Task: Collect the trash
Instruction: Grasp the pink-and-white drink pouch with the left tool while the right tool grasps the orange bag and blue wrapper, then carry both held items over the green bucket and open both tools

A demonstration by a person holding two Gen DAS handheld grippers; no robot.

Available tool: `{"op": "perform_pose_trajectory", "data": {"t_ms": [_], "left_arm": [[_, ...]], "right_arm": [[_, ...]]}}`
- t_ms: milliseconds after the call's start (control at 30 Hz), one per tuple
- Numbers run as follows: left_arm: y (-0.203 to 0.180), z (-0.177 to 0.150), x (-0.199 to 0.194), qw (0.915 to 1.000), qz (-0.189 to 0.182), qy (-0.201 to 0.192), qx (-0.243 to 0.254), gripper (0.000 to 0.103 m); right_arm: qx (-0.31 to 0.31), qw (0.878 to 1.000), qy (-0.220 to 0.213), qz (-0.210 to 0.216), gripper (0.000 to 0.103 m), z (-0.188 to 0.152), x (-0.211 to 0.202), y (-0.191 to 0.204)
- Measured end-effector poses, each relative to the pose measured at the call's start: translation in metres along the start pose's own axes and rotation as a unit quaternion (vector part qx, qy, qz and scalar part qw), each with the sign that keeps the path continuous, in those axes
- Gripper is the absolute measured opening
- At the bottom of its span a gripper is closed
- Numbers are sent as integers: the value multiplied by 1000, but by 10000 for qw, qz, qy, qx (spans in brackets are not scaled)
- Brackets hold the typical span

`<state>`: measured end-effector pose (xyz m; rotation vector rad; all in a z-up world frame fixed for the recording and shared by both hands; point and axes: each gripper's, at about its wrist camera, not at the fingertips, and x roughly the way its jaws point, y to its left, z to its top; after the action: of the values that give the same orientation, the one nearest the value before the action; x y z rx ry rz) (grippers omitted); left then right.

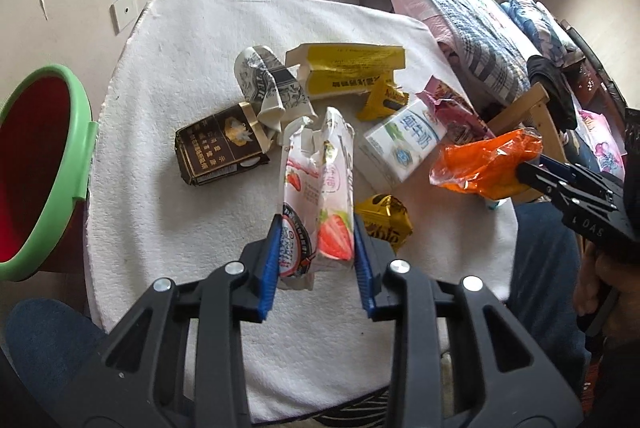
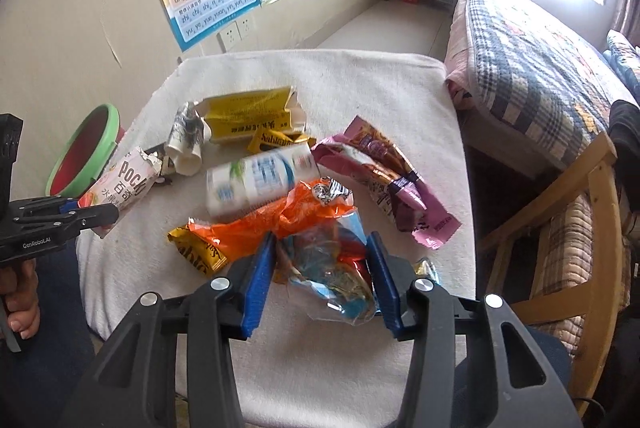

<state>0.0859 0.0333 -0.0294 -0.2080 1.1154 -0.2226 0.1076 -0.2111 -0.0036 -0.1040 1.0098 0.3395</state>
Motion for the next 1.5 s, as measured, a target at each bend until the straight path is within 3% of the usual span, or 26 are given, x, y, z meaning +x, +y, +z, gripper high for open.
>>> {"op": "perform_pose_trajectory", "data": {"t_ms": [333,767,1500], "left_arm": [[1,0,-10,10000,-24,-84,-13,31],[19,10,-38,9986,209,-475,-127,31],[129,7,-109,9856,804,-1133,-963,32]], "right_arm": [[29,9996,-266,-73,45,11,-23,-7],[-74,9978,-643,148,45,36,-35,19],[-992,9878,-766,923,45,89,-13,149]]}}
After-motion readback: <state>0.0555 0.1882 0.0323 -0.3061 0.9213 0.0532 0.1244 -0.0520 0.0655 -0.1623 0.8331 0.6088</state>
